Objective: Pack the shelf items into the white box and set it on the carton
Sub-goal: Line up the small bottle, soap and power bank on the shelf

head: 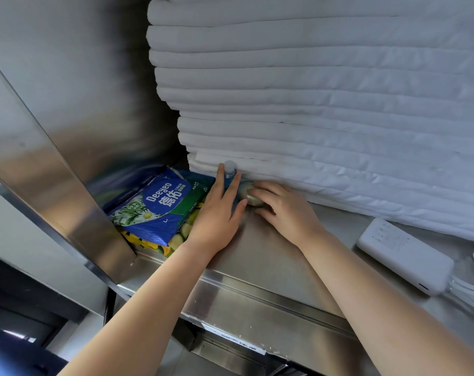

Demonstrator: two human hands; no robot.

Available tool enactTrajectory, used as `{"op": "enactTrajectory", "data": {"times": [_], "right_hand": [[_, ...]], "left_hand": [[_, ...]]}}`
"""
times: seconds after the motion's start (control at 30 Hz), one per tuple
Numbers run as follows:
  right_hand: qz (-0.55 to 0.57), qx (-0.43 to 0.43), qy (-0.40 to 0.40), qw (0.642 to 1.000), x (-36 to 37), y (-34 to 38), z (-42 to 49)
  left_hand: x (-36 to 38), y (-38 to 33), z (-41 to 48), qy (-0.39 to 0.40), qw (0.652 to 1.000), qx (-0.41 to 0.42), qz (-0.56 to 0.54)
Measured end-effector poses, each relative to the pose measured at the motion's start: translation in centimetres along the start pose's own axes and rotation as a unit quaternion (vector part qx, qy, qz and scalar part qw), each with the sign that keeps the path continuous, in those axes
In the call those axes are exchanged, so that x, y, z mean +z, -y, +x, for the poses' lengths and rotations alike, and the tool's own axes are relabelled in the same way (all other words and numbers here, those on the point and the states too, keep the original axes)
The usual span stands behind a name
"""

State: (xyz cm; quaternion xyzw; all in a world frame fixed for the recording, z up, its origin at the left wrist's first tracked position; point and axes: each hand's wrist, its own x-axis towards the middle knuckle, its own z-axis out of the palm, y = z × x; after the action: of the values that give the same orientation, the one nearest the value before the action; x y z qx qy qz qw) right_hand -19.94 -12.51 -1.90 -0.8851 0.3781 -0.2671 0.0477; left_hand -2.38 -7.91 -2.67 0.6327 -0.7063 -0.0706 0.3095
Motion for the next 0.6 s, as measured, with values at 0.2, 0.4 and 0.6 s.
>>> {"op": "enactTrajectory", "data": {"times": [0.2,0.4,0.6], "right_hand": [[-0.015,-0.007,-0.019,1.000,0.09,0.14,0.20],[0.000,0.002,-0.005,1.000,-0.24,-0.14,-0.13],[0.005,0.014,0.004,1.000,0.02,0.05,0.10]], "left_hand": [[-0.13,-0.39,0.10,-0.024,0.999,0.004,0.040],[-0.30,-0.58,-0.15,-0.025,0.999,0.007,0.043],[-0.03,-0.36,-0.05,-0.015,0.999,0.006,0.048]]}}
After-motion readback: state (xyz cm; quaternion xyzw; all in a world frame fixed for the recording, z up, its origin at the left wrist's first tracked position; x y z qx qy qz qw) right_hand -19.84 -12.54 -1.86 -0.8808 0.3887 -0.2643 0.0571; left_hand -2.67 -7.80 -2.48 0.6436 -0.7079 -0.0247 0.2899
